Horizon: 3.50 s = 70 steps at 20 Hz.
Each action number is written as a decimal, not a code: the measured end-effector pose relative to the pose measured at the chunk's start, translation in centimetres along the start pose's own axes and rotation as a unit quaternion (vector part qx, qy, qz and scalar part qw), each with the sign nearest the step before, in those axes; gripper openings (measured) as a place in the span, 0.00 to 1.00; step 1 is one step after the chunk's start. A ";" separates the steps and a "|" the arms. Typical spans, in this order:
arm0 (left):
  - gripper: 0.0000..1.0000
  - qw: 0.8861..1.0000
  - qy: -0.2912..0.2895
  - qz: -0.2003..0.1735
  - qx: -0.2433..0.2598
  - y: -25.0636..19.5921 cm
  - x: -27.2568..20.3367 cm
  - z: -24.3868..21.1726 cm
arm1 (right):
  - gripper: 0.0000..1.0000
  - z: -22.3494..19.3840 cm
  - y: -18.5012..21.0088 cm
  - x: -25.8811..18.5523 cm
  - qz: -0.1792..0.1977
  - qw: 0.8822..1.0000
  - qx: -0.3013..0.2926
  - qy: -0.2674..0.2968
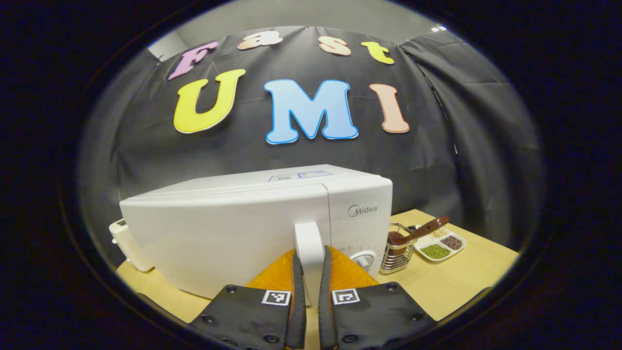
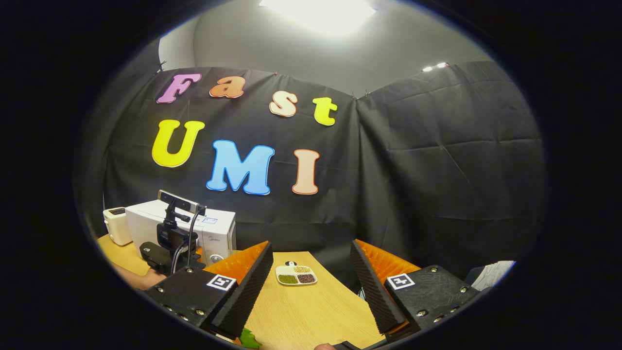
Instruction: Open the microwave oven with the left hand, put the food in, and close the microwave oven.
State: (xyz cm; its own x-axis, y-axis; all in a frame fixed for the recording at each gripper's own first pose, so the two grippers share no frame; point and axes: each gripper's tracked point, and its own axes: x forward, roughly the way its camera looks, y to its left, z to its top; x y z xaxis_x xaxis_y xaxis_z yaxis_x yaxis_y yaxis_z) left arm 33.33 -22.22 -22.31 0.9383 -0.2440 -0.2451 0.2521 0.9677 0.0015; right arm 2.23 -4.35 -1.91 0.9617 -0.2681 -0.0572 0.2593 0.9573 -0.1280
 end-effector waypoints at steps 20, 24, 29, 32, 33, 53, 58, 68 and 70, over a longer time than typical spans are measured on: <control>0.08 1.000 0.014 0.012 -0.009 0.9 -8.6 -1.7 | 0.97 0.2 1.8 -1.1 0.121 0.992 0.019 -0.016; 0.08 0.999 0.017 0.028 -0.011 1.9 -11.7 -2.3 | 0.97 0.3 2.3 -1.9 0.157 0.987 0.019 -0.026; 0.08 0.998 0.025 0.061 -0.013 3.5 -15.3 -2.9 | 0.97 0.1 2.5 -3.0 0.201 0.978 0.037 -0.029; 0.09 0.996 0.029 0.083 -0.010 5.0 -18.0 -3.6 | 0.97 0.1 2.9 -4.0 0.229 0.972 0.047 -0.032; 0.09 0.995 0.029 0.090 -0.010 5.6 -18.9 -3.7 | 0.97 0.2 3.1 -4.3 0.238 0.969 0.049 -0.033; 0.08 0.998 0.033 0.049 -0.004 16.8 -29.4 -6.7 | 0.97 2.9 17.8 -9.7 0.283 0.957 0.060 -0.038; 0.08 0.999 0.025 0.030 0.003 19.8 -30.8 -7.4 | 0.97 3.2 21.1 -11.2 0.275 0.959 0.062 -0.037; 0.09 1.000 0.015 0.007 -0.001 25.4 -32.5 -8.4 | 0.97 3.4 26.4 -13.5 0.258 0.963 0.062 -0.037; 0.09 1.000 0.013 0.015 0.000 26.9 -32.7 -8.7 | 0.97 3.6 27.3 -13.9 0.258 0.963 0.063 -0.039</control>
State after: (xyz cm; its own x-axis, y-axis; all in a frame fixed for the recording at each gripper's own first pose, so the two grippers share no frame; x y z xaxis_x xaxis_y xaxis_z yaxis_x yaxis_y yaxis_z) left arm 7.35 12.39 -22.68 0.9389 -0.2124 -0.2710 0.2232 0.9747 0.0094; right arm -3.71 25.90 -1.06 0.9677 0.2519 -0.0065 -0.2517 0.9676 0.0201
